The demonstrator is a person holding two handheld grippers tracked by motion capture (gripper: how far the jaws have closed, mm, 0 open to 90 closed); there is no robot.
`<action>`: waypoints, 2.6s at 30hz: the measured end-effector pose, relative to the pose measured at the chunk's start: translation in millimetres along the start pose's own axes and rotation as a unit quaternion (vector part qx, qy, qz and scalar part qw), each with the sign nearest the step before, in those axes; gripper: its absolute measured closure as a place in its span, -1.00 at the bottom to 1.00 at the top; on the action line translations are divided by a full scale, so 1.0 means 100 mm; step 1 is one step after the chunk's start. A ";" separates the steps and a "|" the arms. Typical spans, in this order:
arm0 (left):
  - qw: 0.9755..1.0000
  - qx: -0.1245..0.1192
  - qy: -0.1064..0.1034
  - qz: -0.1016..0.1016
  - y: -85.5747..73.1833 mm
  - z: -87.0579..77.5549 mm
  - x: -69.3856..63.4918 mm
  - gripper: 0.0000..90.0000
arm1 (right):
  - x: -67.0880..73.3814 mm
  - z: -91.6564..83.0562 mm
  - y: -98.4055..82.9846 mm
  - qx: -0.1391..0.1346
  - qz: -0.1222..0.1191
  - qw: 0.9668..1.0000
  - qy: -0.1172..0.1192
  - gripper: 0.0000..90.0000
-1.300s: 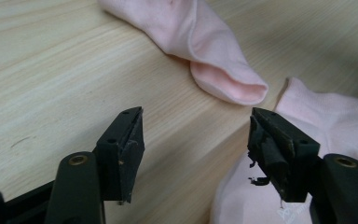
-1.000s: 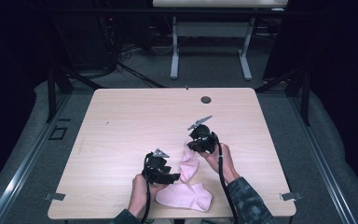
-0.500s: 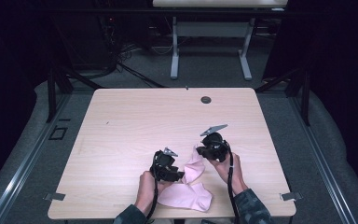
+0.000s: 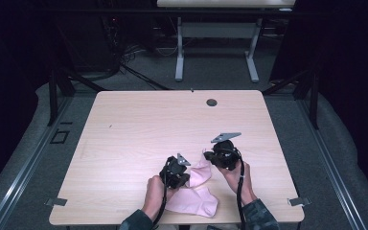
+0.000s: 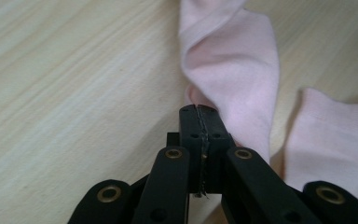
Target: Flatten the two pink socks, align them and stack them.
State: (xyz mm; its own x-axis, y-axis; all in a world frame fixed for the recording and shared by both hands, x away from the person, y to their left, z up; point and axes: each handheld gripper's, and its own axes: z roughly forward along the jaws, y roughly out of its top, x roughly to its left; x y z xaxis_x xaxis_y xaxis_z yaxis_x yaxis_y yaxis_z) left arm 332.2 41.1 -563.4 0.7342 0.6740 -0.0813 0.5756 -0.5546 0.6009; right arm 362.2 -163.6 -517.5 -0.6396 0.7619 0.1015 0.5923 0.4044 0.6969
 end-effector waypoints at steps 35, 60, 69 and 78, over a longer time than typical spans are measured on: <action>0.995 -0.023 0.067 -0.073 -0.31 -0.40 0.52 0.11 | -0.11 0.13 -0.24 0.041 -0.006 0.999 0.012 0.34; 0.996 -0.003 0.082 -0.042 -0.33 -0.29 0.43 0.92 | -0.04 0.43 -0.21 0.076 -0.035 0.996 0.007 0.93; 0.996 -0.039 0.048 -0.059 -0.26 -0.55 0.45 0.92 | 0.00 0.10 -0.18 0.047 -0.021 0.999 -0.006 0.94; 0.997 -0.059 0.006 -0.049 -0.24 -0.92 0.23 0.91 | 0.21 -0.44 -0.21 0.035 -0.017 0.999 -0.018 0.94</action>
State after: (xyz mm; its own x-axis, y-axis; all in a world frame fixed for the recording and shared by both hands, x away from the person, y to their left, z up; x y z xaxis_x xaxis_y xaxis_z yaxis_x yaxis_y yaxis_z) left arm 302.2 115.0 -506.1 0.6716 0.7284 -0.1353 0.5981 -0.4252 0.6793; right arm 315.0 -178.6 -498.8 -0.6426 0.7645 0.0514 0.6040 0.4642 0.6478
